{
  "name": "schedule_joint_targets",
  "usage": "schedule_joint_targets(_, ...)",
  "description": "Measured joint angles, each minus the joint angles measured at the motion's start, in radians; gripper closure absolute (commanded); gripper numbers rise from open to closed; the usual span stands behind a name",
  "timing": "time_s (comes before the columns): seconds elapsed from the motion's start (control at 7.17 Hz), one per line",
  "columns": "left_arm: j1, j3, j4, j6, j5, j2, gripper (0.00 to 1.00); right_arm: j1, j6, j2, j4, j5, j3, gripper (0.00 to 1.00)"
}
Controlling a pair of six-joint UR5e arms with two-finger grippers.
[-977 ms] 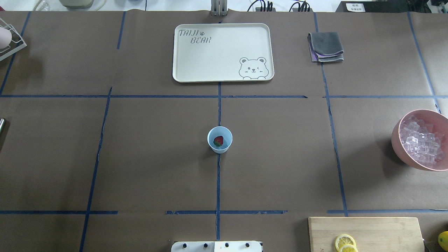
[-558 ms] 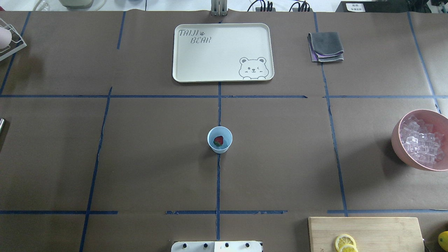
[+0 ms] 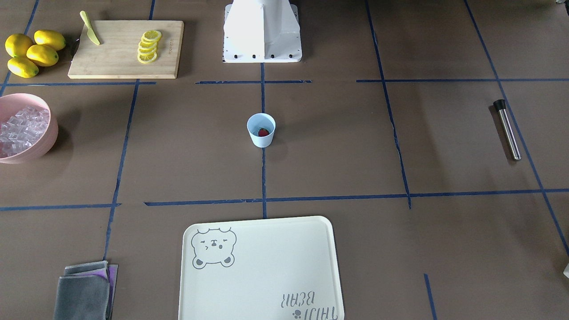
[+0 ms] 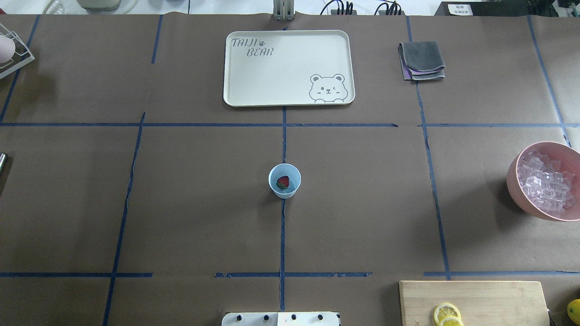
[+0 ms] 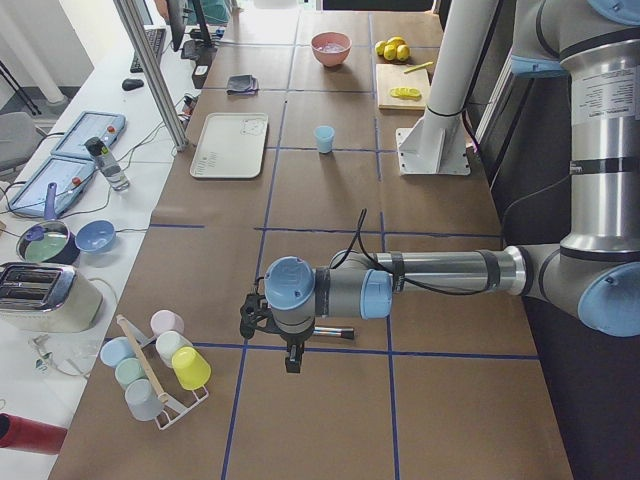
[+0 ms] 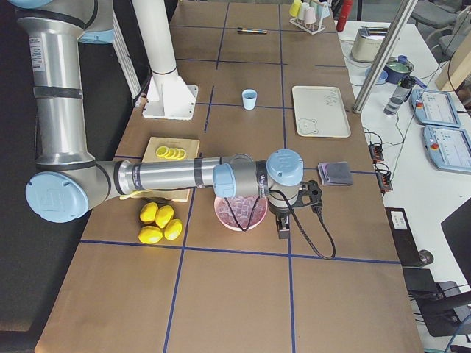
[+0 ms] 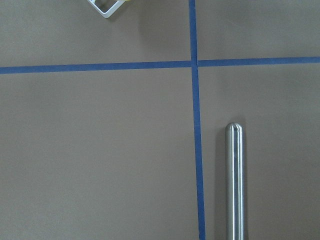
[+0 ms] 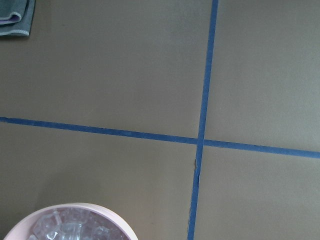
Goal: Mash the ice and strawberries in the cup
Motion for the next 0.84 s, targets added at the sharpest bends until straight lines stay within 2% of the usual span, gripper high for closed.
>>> schedule_joint_targets(0.42, 0.0, 0.0, 0.101, 0.076, 0.005, -0.039, 0.0, 0.0, 0.0, -0.003, 0.0, -0.001, -0.004, 0.01)
schedule_joint_targets(0.84, -0.011, -0.011, 0.119, 0.095, 0.064, -0.063, 0.0, 0.0, 0.0, -0.004, 0.001, 0.0, -0.016, 0.01)
